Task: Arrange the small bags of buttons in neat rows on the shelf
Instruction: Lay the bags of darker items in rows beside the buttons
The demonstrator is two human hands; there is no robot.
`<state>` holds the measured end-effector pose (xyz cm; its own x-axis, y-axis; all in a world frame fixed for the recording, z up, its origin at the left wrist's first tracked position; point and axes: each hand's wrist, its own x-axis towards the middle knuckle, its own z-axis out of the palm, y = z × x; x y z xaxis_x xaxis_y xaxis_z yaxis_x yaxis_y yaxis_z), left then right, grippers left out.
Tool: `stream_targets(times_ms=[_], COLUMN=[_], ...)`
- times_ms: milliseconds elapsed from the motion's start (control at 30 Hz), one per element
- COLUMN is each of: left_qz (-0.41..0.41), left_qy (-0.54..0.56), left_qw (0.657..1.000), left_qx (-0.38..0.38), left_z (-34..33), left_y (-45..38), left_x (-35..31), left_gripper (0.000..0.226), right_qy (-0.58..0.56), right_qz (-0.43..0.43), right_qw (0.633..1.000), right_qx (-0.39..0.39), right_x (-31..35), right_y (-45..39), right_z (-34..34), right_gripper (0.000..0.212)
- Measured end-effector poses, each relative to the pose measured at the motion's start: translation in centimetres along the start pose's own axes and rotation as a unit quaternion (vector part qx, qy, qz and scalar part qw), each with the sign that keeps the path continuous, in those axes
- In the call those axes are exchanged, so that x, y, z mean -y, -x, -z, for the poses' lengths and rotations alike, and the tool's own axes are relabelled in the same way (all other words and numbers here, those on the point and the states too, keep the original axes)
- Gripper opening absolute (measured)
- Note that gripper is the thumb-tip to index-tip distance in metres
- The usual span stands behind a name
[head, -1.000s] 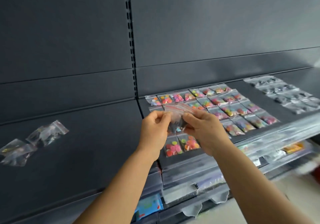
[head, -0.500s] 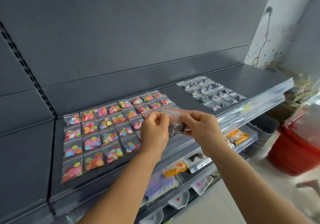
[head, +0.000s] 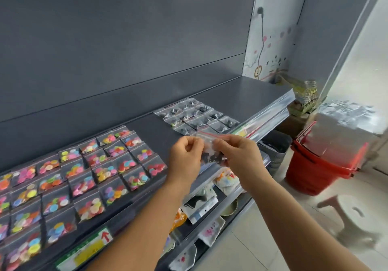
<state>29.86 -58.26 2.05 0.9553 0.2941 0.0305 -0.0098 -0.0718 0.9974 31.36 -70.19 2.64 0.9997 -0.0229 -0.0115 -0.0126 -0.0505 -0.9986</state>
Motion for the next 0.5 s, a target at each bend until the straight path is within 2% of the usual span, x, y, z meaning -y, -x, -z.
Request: stream_targets(times_ms=[200, 400, 500], left_qz=[-0.021, -0.039, -0.05], left_qy=[-0.014, -0.076, -0.101], left_qw=[0.999, 0.995, 0.992], left_qx=[0.041, 0.041, 0.053], left_z=[-3.6, -6.7, -7.8], left_y=[-7.5, -15.5, -18.6], left_x=[0.8, 0.8, 0.6], left_gripper=[0.01, 0.01, 0.01], right_qy=[0.013, 0.031, 0.041], right_qz=[-0.005, -0.011, -0.01], right_qw=[1.0, 0.999, 0.999], right_qx=[-0.018, -0.013, -0.009], right_x=[-0.6, -0.2, -0.2], right_y=[-7.8, -16.4, -19.9], right_z=[2.8, 3.7, 4.0], right_gripper=[0.01, 0.012, 0.02])
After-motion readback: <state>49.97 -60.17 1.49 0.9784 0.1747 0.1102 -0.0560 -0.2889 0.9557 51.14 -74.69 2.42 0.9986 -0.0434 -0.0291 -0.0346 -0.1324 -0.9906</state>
